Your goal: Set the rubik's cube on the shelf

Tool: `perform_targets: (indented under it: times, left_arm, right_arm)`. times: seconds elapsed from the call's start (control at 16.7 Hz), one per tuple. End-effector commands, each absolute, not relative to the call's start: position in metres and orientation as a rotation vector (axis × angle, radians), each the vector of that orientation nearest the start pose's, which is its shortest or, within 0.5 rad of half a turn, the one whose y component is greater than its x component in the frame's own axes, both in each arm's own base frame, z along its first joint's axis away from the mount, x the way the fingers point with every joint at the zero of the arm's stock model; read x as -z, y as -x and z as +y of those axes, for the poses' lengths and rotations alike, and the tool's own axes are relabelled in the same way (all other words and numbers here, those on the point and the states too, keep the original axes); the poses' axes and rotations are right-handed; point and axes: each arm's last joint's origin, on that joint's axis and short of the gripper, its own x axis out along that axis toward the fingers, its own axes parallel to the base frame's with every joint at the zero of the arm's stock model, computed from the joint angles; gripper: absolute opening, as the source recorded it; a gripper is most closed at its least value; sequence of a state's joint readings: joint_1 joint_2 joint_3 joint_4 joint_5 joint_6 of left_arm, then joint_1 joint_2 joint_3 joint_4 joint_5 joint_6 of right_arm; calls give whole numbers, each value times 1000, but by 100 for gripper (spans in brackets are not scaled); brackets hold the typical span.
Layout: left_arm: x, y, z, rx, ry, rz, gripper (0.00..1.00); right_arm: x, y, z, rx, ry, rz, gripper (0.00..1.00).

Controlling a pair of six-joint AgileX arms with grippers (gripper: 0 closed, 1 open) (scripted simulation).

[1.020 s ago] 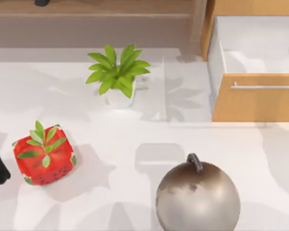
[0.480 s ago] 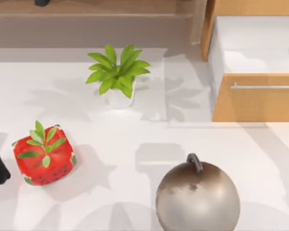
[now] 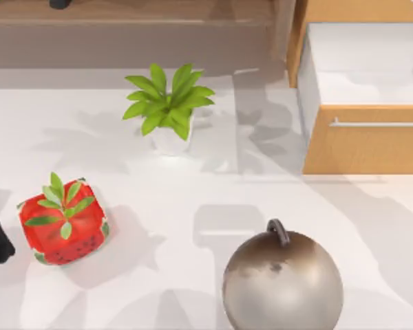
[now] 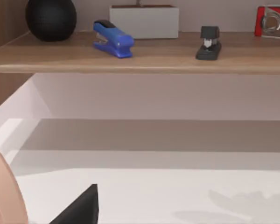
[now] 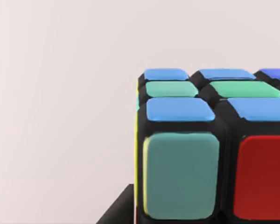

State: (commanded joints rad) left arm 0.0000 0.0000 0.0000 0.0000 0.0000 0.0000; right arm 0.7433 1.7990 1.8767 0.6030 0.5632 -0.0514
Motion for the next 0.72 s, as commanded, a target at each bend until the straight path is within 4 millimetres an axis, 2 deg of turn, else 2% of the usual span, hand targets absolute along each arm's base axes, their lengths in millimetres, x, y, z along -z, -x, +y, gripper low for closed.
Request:
perform_targets:
  times: [0.18,0.36,0.54,0.66,0.72]
  left_arm:
    - [-160,-106,-1,0,0,0,100]
    - [-160,-106,-1,0,0,0,100]
    - [-160,-106,-1,0,0,0,100]
    - [-160,-106,-1,0,0,0,100]
    - [-160,-106,-1,0,0,0,100]
  right_arm:
    - [-416,-327,307,-126,-325,-468,0]
    - [-317,-347,341,-71,-228,-328,0]
    - [-223,-354,355,-22,-98,-188,0]
    - [-179,-354,356,1,-27,-119,0]
    - [-168,-353,356,6,-8,-102,0]
